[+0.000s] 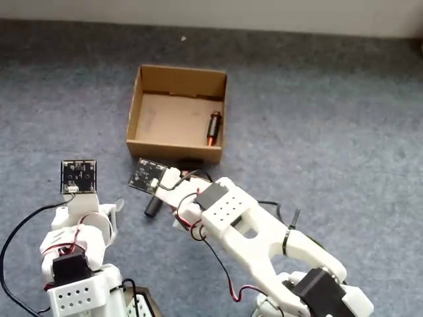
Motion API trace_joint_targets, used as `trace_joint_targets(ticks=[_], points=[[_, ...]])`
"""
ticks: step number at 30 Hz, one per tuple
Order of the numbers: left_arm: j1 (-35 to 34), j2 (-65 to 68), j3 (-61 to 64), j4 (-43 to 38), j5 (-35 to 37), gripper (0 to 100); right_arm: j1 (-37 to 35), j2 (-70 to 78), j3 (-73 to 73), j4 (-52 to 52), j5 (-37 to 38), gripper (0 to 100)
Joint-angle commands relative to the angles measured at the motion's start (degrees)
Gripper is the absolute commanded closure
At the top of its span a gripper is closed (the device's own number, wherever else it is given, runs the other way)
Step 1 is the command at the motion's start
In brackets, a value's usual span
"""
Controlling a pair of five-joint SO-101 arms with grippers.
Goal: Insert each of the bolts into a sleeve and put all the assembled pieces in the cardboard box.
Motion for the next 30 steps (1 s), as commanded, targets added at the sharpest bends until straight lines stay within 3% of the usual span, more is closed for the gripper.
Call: trace_joint_targets(ticks=[1, 9, 27, 30], points=[[-0.6, -0.5, -0.2, -1.0, -0.5, 72, 3.3, 5.9, -1.9, -1.1, 1.1, 88.2], [-0.6, -0.5, -0.2, -0.9, -0.5, 72, 4.8, 12.7, -7.3, 4.5, 1.2, 88.2], [-0.6, -0.5, 0.5, -1.1, -0.6, 72, 11.8, 12.8, -7.8, 4.5, 1.4, 87.8], [-0.6, -0.5, 0.5, -1.1, -0.6, 72, 11.6, 13.1, -7.3, 4.6, 4.9, 87.8]])
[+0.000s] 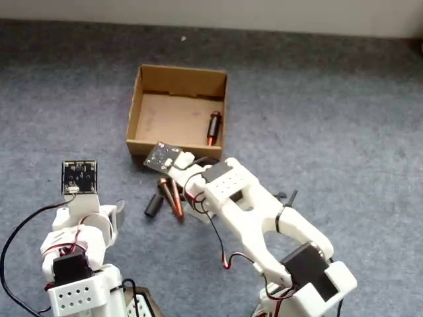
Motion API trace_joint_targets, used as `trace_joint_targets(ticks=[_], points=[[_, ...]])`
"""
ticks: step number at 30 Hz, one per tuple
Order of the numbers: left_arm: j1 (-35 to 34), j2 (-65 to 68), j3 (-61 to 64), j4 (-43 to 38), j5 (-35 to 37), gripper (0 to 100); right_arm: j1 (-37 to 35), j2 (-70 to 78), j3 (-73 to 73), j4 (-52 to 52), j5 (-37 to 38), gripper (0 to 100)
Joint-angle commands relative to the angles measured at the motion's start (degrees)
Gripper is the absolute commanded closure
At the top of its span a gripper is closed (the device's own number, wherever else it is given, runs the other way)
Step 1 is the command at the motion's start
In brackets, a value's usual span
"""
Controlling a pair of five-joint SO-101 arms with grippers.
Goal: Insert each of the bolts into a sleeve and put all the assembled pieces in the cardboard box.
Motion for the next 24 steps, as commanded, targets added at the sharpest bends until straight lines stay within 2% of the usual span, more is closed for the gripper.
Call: trace_joint_targets(ticks=[1, 9, 15, 20, 24], points=[[-0.6, -0.5, -0.3, -1.1, -0.6, 72, 1.5, 0.0, -0.1, 1.2, 4.6, 87.8], [-0.6, -0.5, -0.2, -1.1, -0.6, 72, 0.8, 0.2, 0.0, 9.2, 13.9, 87.8], [-0.6, -0.5, -0.2, -1.1, -0.6, 72, 0.7, 0.2, 0.0, 8.7, 13.7, 87.8], [-0.6, -0.5, -0.2, -1.1, -0.6, 72, 0.6, 0.2, -0.3, 8.0, 6.7, 87.8], [-0.6, -0.5, -0.2, -1.1, -0.6, 72, -1.0, 0.2, 0.0, 2.9, 2.5, 87.8]])
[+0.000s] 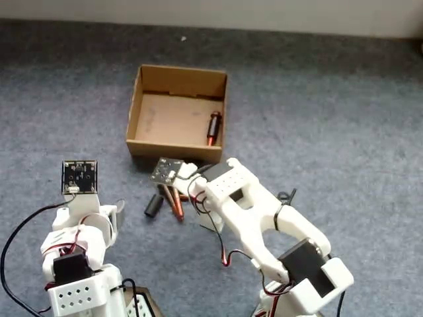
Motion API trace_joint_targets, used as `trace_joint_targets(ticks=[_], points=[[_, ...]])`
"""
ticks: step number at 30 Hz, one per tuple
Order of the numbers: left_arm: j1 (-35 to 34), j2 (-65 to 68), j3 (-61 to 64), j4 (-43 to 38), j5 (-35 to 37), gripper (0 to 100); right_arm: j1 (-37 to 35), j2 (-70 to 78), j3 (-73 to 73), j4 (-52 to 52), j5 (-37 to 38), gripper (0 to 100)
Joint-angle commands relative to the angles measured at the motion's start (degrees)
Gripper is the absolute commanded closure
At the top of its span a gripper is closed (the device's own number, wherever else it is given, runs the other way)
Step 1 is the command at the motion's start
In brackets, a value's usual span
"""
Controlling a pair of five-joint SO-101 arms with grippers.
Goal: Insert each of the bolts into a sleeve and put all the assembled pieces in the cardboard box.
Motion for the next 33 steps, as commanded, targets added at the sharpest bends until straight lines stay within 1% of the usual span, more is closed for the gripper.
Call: trace_joint_targets(ticks=[1, 4, 8, 9, 11, 12, 13, 16, 19, 23, 27, 30, 33], points=[[-0.6, -0.5, -0.2, -1.1, -0.6, 72, -1.9, -0.3, 0.0, -4.7, -4.7, 87.8], [-0.6, -0.5, -0.1, -1.1, -0.6, 72, -2.7, 0.8, 0.0, -4.8, -6.0, 87.8], [-0.6, -0.5, -0.1, -1.1, -0.6, 72, -2.5, 5.3, -0.7, -4.9, -5.8, 88.5], [-0.6, -0.5, -0.1, -1.1, -0.6, 72, -2.7, 6.2, -0.7, -4.7, -5.8, 90.1], [-0.6, -0.5, -0.1, -1.1, -0.6, 72, -2.8, 6.9, -0.7, -3.6, -5.8, 99.1], [-0.6, -0.5, -0.1, -1.1, -0.6, 72, -2.5, 6.8, -0.7, -2.3, -5.8, 99.8], [-0.6, -0.5, -0.1, -1.1, -0.6, 72, -2.3, 6.5, -0.8, -0.6, -5.8, 98.5], [-0.6, -0.5, -0.1, -1.1, -0.6, 72, -1.8, 1.5, -2.9, 3.6, -6.2, 99.5], [-0.4, -0.5, -0.4, -1.1, -0.6, 72, 0.0, -7.2, -3.4, 7.5, -6.5, 99.4], [-0.2, -0.5, -2.3, -1.1, -0.5, 72, 4.3, -19.5, -3.2, 8.5, -13.5, 99.4], [0.5, 0.1, -7.3, -1.1, -0.5, 72, 9.5, -28.8, 0.9, 8.0, -20.0, 99.4], [5.2, 0.3, -11.3, -0.6, -0.4, 72, 12.4, -33.6, 4.2, 7.9, -23.6, 99.4], [11.8, 2.1, -13.8, -0.4, -0.2, 72, 16.0, -37.9, 9.1, 3.9, -27.2, 99.4]])
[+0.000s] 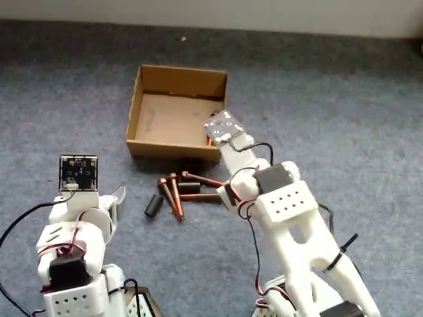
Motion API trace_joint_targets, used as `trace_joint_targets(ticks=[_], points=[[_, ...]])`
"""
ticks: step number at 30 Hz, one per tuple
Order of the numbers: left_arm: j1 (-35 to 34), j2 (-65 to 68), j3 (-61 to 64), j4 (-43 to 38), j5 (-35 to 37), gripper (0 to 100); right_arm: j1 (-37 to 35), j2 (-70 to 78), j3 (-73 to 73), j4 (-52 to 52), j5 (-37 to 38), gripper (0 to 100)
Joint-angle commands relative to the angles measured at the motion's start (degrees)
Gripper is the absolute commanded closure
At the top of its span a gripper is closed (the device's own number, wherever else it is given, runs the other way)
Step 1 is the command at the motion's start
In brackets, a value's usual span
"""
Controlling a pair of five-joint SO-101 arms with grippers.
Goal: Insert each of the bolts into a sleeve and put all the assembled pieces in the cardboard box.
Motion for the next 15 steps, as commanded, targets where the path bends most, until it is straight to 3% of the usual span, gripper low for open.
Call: trace_joint_targets(ticks=[1, 7, 15], points=[[9.4, 4.2, -6.0, -0.4, -0.2, 72, 6.2, -8.0, 5.4, -5.9, -5.6, 99.4], [19.1, 28.8, -18.0, 1.7, 1.1, 68, 11.3, -11.4, 14.4, -16.1, -8.1, 99.4], [26.7, 60.2, -34.9, 2.6, 15.8, 67, 11.8, -11.4, 15.9, -17.6, -8.2, 99.4]])
